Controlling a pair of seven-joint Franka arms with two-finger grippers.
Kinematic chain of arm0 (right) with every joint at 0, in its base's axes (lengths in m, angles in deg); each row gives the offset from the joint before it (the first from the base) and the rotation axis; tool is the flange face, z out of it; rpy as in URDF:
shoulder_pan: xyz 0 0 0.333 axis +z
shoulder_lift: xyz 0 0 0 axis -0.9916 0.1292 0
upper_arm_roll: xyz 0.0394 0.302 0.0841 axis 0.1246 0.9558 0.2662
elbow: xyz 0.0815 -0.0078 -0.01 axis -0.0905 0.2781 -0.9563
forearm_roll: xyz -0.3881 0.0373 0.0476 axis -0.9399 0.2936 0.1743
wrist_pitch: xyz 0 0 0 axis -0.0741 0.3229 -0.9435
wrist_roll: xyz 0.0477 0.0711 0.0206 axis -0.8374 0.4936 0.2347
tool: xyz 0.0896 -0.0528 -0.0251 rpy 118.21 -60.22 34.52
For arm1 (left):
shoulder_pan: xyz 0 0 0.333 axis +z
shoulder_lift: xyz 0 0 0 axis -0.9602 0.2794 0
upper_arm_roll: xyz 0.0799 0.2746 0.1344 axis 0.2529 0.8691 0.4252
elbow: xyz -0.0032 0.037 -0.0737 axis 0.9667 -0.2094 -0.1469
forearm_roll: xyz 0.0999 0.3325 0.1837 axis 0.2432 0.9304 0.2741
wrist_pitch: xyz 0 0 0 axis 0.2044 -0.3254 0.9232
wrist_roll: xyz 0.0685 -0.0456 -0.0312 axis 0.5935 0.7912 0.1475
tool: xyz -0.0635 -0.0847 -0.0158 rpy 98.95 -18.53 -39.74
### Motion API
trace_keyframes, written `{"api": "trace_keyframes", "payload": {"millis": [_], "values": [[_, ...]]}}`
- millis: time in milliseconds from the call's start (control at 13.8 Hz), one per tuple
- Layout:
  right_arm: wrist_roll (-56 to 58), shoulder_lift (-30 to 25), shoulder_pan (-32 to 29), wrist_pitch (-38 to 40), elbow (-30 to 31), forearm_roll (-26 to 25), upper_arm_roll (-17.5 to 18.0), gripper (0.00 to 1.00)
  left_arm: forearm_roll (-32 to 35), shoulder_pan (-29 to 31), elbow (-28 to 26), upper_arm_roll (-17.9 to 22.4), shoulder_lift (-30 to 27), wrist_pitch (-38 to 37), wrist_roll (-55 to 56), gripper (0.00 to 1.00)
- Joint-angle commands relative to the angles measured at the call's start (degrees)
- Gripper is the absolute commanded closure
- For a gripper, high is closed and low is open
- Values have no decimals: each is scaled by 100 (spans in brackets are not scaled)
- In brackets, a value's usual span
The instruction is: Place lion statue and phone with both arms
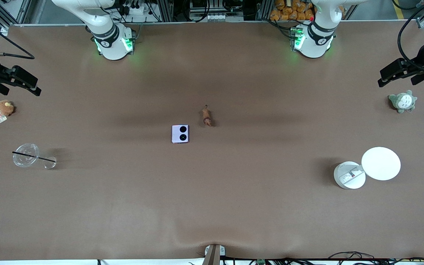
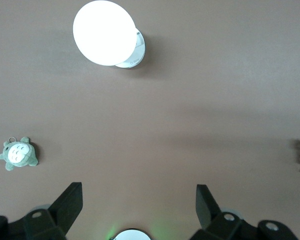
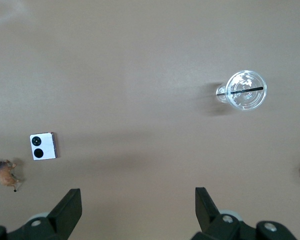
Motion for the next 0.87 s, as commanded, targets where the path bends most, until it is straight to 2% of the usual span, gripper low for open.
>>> {"api": "trace_keyframes", "payload": {"millis": [0, 361, 794], "values": [[32, 81, -83, 65, -149, 46, 51, 0, -29, 5, 60, -15, 41, -91, -112, 0], [40, 143, -118, 82, -237, 46, 51, 0, -38, -47, 43, -76, 32, -100, 11, 0], [58, 187, -136, 91, -246, 46, 51, 0, -21, -83, -36, -585, 330, -92, 187, 0]]}}
